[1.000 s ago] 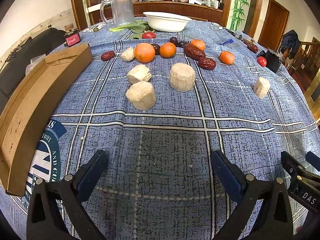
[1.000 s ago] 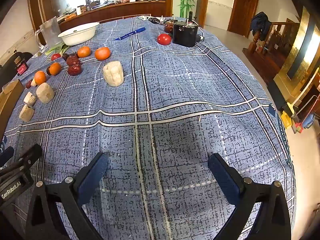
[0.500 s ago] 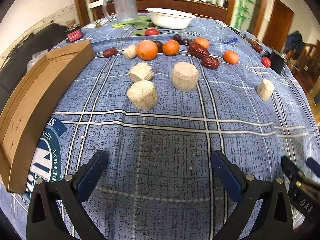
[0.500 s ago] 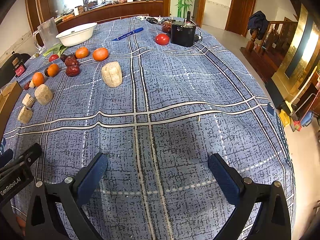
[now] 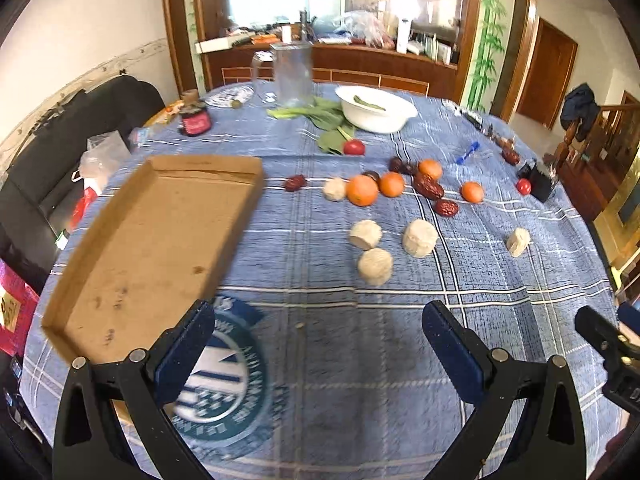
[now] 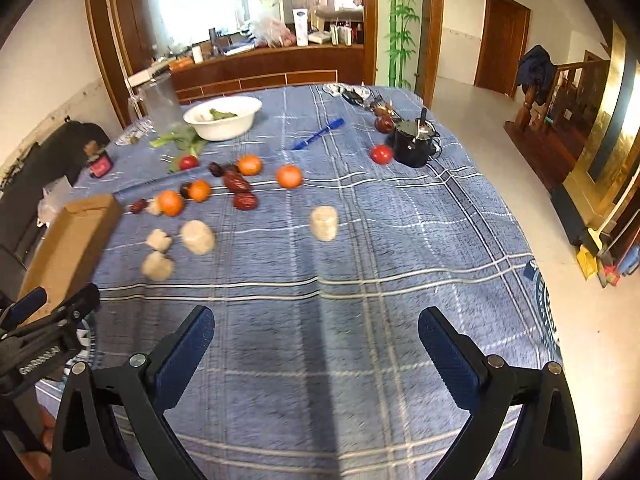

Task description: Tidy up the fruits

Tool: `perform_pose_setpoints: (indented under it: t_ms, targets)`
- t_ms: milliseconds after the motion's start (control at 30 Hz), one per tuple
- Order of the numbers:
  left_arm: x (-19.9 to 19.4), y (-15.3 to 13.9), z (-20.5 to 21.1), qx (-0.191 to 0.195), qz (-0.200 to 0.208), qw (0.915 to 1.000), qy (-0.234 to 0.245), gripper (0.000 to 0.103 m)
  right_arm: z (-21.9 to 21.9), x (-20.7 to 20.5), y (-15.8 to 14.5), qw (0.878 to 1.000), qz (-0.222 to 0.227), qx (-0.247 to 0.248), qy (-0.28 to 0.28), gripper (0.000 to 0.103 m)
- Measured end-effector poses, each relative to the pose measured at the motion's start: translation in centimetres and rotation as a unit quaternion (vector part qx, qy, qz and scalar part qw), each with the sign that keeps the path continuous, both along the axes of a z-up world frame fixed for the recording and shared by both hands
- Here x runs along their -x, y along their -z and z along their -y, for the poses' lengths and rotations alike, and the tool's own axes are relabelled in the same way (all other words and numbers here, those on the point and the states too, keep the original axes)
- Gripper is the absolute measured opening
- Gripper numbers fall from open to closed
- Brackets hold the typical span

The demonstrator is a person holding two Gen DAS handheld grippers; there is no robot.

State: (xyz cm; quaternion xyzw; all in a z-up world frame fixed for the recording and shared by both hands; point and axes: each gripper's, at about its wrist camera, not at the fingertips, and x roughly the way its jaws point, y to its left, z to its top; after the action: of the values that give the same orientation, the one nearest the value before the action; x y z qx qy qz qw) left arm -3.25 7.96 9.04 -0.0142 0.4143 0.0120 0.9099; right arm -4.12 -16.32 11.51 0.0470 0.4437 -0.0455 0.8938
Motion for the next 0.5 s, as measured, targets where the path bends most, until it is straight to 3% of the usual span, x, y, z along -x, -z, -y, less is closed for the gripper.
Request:
perform_pose_setpoints:
  t_ms: [133, 233, 500]
  targets:
    - [1.6, -0.7, -1.9, 0.012, 0.033, 0.999, -0.027, 0.103, -1.8, 2.0, 0.3, 1.0, 0.019, 0.023, 0.004, 0.102]
    - [1.8, -0.9, -2.5, -0.008, 0.048, 0.9984, -0.03, 0.103, -3.0, 2.5, 0.0, 0.999, 0.033, 0.034, -0.001, 0.102]
    - [2.4, -0.9, -2.7, -0.002, 0.055, 0.9984, -0.014, 0.103, -4.5, 2.8, -1.3, 0.997, 0.058, 0.052, -0.003, 0.102]
